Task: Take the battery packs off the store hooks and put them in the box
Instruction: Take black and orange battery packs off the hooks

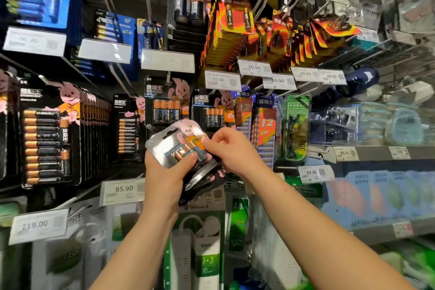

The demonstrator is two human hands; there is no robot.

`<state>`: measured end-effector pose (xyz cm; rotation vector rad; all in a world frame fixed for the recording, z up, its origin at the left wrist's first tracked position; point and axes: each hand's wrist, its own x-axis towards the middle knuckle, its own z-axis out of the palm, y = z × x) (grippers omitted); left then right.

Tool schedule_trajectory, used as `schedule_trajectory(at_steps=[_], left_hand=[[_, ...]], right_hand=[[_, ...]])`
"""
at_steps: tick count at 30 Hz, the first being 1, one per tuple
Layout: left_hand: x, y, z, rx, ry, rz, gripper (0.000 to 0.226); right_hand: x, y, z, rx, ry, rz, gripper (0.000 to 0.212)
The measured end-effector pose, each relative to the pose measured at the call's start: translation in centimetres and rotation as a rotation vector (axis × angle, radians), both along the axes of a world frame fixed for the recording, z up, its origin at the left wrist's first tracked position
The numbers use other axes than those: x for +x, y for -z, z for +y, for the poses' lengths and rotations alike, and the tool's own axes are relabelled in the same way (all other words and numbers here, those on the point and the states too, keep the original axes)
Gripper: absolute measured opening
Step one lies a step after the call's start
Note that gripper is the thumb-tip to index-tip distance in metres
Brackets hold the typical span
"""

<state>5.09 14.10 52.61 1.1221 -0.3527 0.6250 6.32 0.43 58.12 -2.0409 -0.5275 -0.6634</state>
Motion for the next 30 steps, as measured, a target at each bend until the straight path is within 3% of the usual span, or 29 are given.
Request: schedule_trajectory(at_steps=[6,10,15,18,30], left_hand=[[-0.6,0.3,0.2,0.085,-0.033,-0.034,0.076],[-0.9,0.5,0.6,0.223,-0.062,-0.061,0.101],[-0.8,0.5,1.5,0.223,-0.08,-0.067,0.089],[-0.3,0.7,2.3,0.176,-0.042,-0.036,0.084],[0.4,1.4,3.9,0.106,-0.037,0.0,0.081]], right_hand=[[0.1,0.3,1.2,0.008,0.085,-0.044,0.021],[0.3,0.8,1.6,0.1,0.102,-0.074,0.025],[0.1,0.8,1.5,0.322,0.103,-0.127,0.025],[0.4,0.3,0.9,0.495,0.056,-0.058,0.02],[3.0,-1.8,0.0,0.526,0.127,-0.062,0.023]])
